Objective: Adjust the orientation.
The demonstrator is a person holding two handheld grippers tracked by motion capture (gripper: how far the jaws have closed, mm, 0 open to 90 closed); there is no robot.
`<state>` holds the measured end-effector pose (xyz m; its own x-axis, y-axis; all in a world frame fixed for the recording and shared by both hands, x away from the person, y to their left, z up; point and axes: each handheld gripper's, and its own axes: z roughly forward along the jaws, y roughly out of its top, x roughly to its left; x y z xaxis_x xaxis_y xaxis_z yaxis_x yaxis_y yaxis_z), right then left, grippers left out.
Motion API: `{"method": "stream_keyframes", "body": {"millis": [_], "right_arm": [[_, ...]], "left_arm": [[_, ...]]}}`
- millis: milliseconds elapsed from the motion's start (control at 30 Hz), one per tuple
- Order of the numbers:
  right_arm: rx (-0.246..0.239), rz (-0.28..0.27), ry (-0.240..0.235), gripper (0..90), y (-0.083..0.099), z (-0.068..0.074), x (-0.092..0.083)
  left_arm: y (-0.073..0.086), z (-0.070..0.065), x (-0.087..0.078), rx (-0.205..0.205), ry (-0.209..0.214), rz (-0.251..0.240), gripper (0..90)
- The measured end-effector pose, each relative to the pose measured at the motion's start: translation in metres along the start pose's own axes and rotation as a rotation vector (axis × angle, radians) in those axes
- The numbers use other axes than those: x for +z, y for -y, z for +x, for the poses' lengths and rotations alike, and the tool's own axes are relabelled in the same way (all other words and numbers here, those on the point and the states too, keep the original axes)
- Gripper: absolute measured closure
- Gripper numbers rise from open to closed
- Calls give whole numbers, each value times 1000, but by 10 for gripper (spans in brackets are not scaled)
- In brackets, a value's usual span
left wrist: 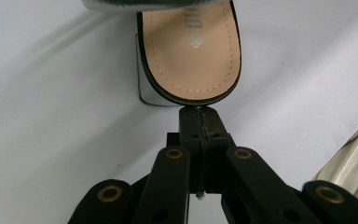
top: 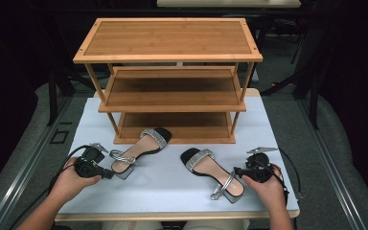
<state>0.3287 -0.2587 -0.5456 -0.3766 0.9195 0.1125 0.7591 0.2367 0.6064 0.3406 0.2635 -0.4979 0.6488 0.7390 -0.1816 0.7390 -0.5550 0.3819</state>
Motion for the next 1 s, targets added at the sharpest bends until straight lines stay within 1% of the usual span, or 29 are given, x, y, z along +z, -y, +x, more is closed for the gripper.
{"method": "stream_keyframes", "body": {"millis": [67, 200, 467, 567, 633, 733, 833, 867, 900, 933, 1000], "right_arm": [[0, 0, -1, 428, 0, 0, 0], [-1, 0, 4, 428, 0, 1, 0], [1, -2, -2, 428, 0, 1, 0], [5, -1, -18, 428, 0, 1, 0], [3, -2, -17, 428, 0, 1, 0], [3, -2, -13, 428, 0, 1, 0], [8, -3, -16, 428, 0, 0, -1], [10, -2, -13, 428, 0, 0, -1], [7, -5, -11, 428, 0, 0, -1], [7, -5, -12, 428, 0, 0, -1], [7, -5, -14, 428, 0, -1, -1]], "left_arm": [[-1, -1, 0, -3, 4, -11, 900], [-4, -5, -1, 4, 21, -25, 900], [-15, -18, 4, 42, 53, -43, 900], [-22, -26, 7, 66, 75, -40, 900], [-27, -31, 8, 81, 85, -46, 900], [-34, -37, 11, 87, 93, -64, 900], [-41, -41, 16, 93, 98, -65, 900], [-44, -42, 18, 104, 107, -64, 900], [-46, -45, 19, 103, 113, -62, 900], [-48, -45, 20, 114, 119, -60, 900], [-53, -49, 22, 126, 116, -65, 900]]}}
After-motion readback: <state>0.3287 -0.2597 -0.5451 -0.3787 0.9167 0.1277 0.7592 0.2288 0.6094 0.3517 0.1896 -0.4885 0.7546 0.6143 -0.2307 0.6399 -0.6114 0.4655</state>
